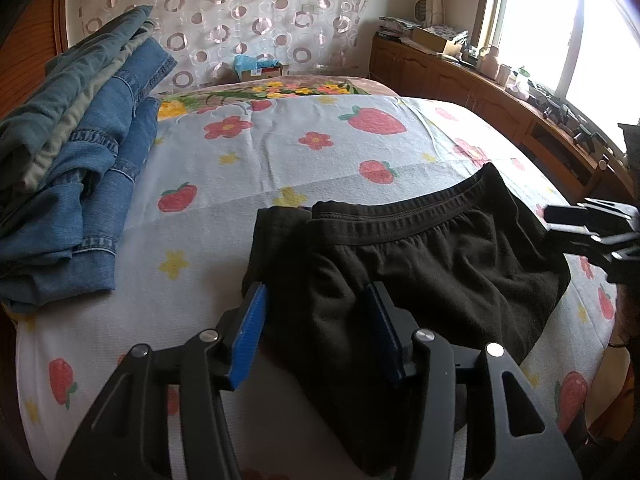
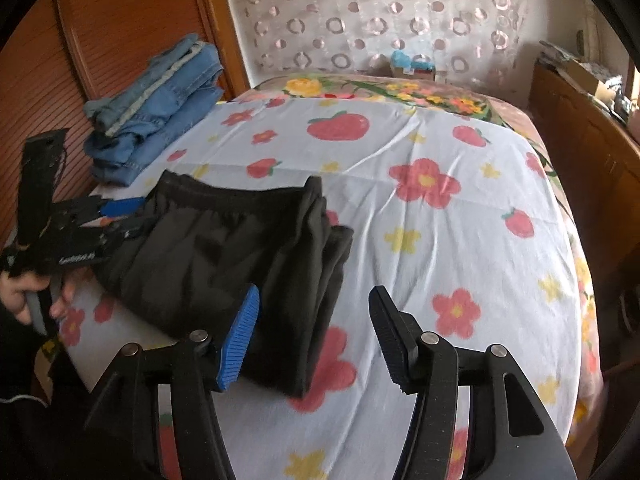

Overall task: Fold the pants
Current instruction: 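Grasp the black pants waistband with the left tool while the right tool holds its edge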

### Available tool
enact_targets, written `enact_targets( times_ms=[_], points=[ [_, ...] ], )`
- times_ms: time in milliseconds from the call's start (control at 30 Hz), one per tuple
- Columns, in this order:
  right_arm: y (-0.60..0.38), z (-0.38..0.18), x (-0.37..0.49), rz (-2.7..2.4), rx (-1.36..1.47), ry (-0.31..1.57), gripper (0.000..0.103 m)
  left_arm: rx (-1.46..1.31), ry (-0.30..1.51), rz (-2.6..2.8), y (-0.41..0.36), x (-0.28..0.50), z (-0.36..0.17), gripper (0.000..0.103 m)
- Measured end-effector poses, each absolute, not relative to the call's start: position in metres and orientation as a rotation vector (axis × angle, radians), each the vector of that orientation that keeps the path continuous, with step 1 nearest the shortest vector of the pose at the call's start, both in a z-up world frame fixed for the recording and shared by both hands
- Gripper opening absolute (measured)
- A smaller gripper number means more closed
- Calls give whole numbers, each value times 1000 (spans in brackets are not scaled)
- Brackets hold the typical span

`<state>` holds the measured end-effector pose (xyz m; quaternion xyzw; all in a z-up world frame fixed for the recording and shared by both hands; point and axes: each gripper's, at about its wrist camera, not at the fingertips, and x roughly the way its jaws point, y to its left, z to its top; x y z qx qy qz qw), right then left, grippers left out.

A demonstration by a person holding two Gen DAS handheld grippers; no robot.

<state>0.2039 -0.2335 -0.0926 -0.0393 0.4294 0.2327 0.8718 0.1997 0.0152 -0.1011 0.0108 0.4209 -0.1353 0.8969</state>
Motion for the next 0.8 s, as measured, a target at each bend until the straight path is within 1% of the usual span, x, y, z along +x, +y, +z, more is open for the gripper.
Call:
enact_targets(
  times_ms=[367, 800],
  points=[
    [-213, -110, 243, 485, -103, 945, 59, 22, 872, -280, 15, 200, -101, 52],
    [-207, -116, 243, 467, -139, 887, 60, 10, 878, -289, 14, 199, -100, 52]
  ],
)
